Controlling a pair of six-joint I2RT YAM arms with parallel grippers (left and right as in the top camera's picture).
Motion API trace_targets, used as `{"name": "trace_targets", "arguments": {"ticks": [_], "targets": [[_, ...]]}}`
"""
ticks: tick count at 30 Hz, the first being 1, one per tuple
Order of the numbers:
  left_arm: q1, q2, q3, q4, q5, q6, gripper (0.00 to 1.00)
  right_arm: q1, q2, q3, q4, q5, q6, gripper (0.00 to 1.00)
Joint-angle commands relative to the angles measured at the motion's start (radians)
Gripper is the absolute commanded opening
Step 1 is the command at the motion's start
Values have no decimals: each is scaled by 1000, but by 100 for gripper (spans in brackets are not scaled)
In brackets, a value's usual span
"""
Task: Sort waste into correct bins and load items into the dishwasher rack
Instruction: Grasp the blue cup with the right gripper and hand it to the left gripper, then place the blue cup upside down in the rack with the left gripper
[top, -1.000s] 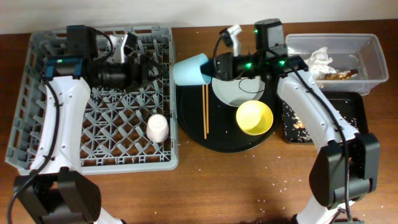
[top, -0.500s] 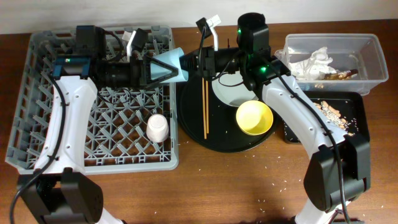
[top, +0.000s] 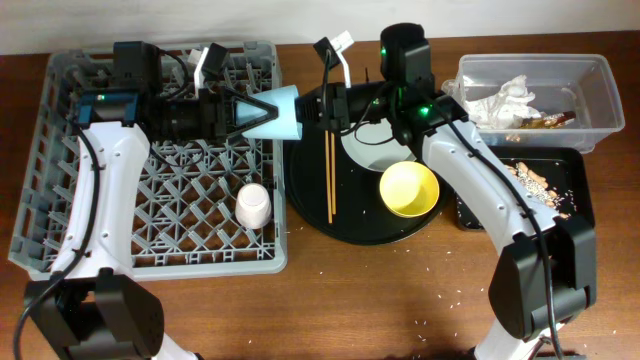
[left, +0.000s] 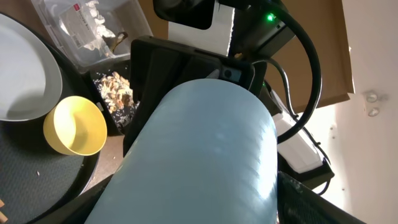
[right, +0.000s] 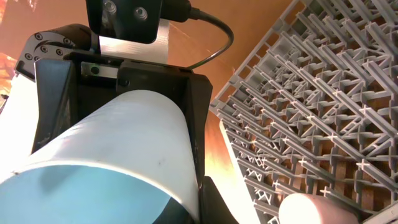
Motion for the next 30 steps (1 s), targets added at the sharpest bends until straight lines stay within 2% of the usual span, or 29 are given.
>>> {"name": "trace_targets", "arguments": {"ticks": [1,3,4,6,7,11,12,13,15,19,21,23,30], "targets": [[7,-5,16,6,34,23,76,-26,-2,3,-8,13,-13,4],[7,-5,16,6,34,23,69,-26,-2,3,-8,13,-13,4],[7,-5,16,6,33,23,67,-26,-2,3,-8,13,-13,13],[8,-5,16,7,7,23,62,-26,-2,3,-8,13,-13,50],[9,-5,16,7,-29,23,60,-31,-2,3,-8,13,-13,56],[42,-6,16,38,-88,22,59,-82,-2,3,-45,24,-14,59],[51,-6,23,48,-151,2,57,-101,-2,3,-79,32,-45,61],[56,-6,36,47,-256,-31,56,-118,-2,3,-122,50,-74,64],[54,-6,103,45,-638,-148,56,-157,-2,3,-286,148,-137,68],[-57,-6,270,-10,-1247,-162,57,-192,-2,3,-554,375,-253,68],[-136,2,269,-31,-1441,-161,57,-192,-2,3,-638,467,-281,68],[-219,57,269,-82,-1521,-161,56,-192,-2,3,-720,578,-284,69],[-258,291,269,-197,-1495,-174,56,-192,-2,3,-784,610,-328,69]]}}
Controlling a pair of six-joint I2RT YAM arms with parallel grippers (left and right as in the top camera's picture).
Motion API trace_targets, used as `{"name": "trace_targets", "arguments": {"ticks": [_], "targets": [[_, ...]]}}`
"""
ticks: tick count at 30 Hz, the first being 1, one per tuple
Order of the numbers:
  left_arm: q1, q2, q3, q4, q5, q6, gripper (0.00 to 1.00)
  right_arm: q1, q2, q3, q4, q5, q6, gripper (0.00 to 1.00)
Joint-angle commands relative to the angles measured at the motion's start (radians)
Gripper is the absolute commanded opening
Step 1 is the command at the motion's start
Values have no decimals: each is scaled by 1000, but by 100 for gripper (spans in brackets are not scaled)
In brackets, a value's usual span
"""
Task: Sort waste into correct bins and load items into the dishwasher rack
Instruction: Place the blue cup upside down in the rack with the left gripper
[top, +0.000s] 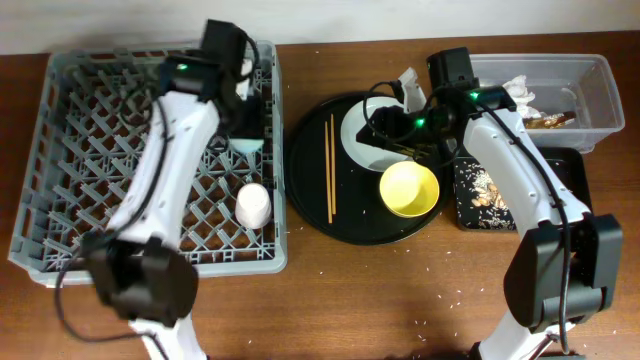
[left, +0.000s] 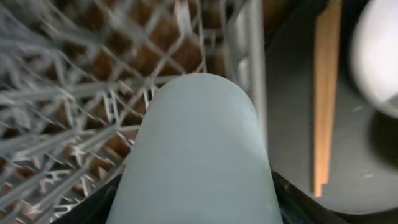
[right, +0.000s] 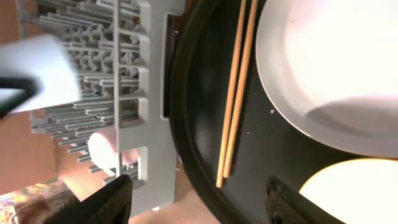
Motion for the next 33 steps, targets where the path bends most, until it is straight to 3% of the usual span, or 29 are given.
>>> {"name": "trace_targets", "arguments": {"ticks": [1,15,23,33], "targets": [[0,104,5,-28,-5,-16,56,-1,-3,0,-8,32,-33,69],[0,227,4,-12,2,-16,56,0,-3,0,-26,56,-33,69],[0,227,230,-245,3,-16,50,13,-3,0,-26,57,-33,69],[0,245,229,-317,2,-16,49,31,-3,0,-27,60,-34,69]]}}
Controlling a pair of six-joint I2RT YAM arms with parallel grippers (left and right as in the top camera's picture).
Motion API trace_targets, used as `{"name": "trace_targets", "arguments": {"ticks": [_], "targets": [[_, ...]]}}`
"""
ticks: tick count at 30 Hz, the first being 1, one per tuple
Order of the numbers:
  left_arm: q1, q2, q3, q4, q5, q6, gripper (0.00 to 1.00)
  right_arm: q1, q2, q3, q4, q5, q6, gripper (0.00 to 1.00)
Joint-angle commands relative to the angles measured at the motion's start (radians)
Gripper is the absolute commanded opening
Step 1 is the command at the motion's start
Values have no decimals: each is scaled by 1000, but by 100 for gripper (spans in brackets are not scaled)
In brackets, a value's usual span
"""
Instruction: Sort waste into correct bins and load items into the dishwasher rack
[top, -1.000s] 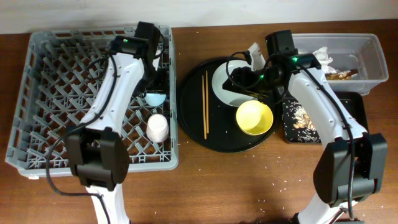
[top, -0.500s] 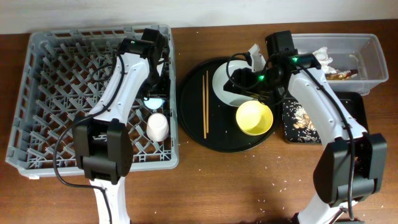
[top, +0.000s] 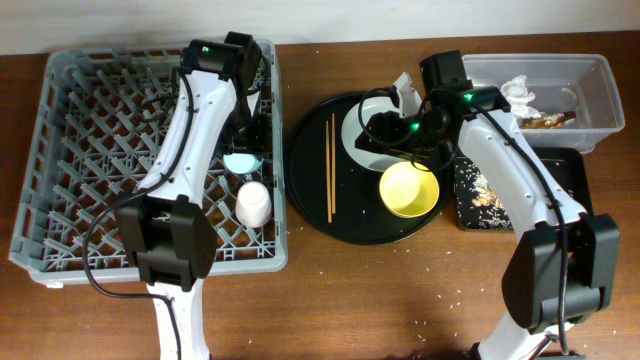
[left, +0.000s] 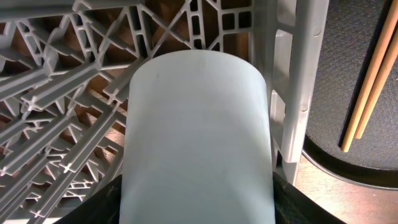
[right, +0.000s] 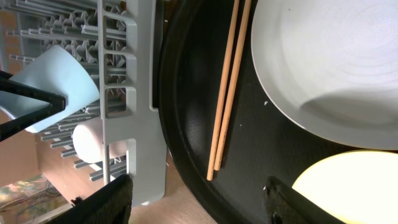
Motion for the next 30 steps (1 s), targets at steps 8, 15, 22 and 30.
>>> {"name": "trace_targets", "arguments": {"ticks": [8,15,22,30], "targets": [[4,119,13,24,-6,-10,83,6,-3,0,0,13,-14,69],[7,119,99,18,-6,-9,98,6,-4,0,4,13,-15,68],[7,68,593,-103,86,-8,97,3,-44,80,-26,35,-40,62],[-3,-186,609,-103,231,17,92,-14,-314,148,-250,327,-35,67]]}}
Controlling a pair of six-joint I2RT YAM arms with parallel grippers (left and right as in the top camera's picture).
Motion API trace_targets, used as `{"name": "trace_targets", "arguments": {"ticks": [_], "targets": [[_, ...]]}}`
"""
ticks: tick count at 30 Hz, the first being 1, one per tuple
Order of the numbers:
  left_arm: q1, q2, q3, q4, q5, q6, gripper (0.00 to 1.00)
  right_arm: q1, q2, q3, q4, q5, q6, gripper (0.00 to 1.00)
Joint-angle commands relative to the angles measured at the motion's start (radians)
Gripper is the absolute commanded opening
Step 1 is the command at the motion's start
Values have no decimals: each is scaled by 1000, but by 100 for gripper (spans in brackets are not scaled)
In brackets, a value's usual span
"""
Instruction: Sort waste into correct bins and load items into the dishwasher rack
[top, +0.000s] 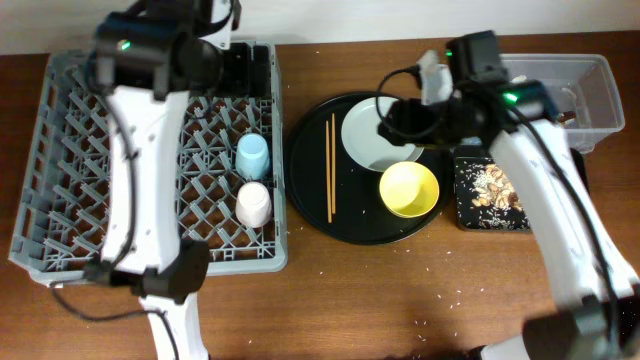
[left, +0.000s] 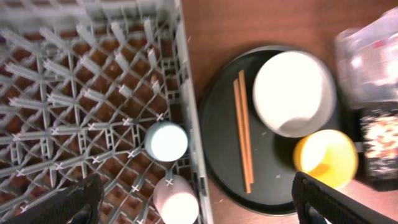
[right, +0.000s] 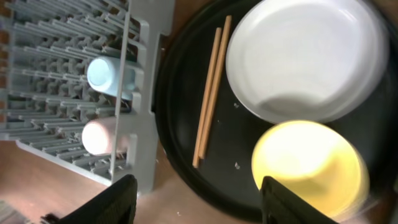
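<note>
The light blue cup stands on end in the grey dishwasher rack, just behind the pale pink cup. High over the rack's far right part, my left gripper is open and empty; its view looks down on the blue cup and pink cup. My right gripper hovers open above the black round tray. On the tray lie wooden chopsticks, a white plate and a yellow bowl.
A clear bin with crumpled paper stands at the far right. In front of it is a black tray of food scraps. Crumbs dot the brown table near the front.
My left gripper has let go of the blue cup, which now stands in the rack, and is open far higher up. My right gripper has also risen above the tray.
At first my left gripper held the blue cup in the air at the rack's right edge, close to the right gripper. Then it carried the cup over the rack, then low among the rack's pegs beside the pink cup. Now the cup stands free there.
</note>
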Motion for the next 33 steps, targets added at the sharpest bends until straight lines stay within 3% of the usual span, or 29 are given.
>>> {"name": "trace_targets", "arguments": {"ticks": [1,7,9,10,12,13,15,17,22,33], "targets": [[-19,-124,-50,-1,119,23,91,-48,-145,25,-105,149,10,68],[-121,-147,-322,53,116,22,89,-274,-214,25,-237,157,11,78],[-154,-147,-481,186,123,-5,89,-306,-209,24,-243,177,12,82],[-177,-147,-576,288,145,-27,83,-314,-208,24,-243,190,12,83],[-219,-147,-718,458,163,-68,79,-325,-203,24,-243,213,13,89],[-261,-144,-850,628,159,-126,76,-332,-199,24,-244,230,12,100],[-323,-125,-1020,907,158,-202,73,-331,-198,24,-245,239,12,98],[-369,-101,-1078,1010,152,-220,73,-331,-198,24,-248,239,12,98],[-463,-3,-1083,1020,72,-220,73,-329,-198,24,-255,239,12,98],[-477,97,-1086,1006,68,-220,32,-329,-198,24,-254,239,12,98]]}}
